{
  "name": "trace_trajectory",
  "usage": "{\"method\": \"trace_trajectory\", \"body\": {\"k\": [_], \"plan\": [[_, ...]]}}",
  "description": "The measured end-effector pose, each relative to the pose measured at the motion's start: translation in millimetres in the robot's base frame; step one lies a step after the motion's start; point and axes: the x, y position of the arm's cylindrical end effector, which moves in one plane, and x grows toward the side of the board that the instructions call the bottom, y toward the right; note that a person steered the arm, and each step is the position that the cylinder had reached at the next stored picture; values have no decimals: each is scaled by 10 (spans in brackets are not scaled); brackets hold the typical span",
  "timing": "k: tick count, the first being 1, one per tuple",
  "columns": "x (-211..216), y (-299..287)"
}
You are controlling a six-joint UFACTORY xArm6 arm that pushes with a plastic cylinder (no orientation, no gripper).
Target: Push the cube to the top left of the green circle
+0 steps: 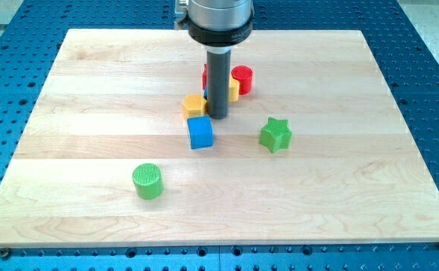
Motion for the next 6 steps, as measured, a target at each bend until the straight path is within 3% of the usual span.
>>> {"method": "trace_trajectory", "body": {"k": [1, 2, 4, 5, 6], "plan": [[18, -133], [168, 270], [939, -761], [1140, -1540], [979, -1737]]}}
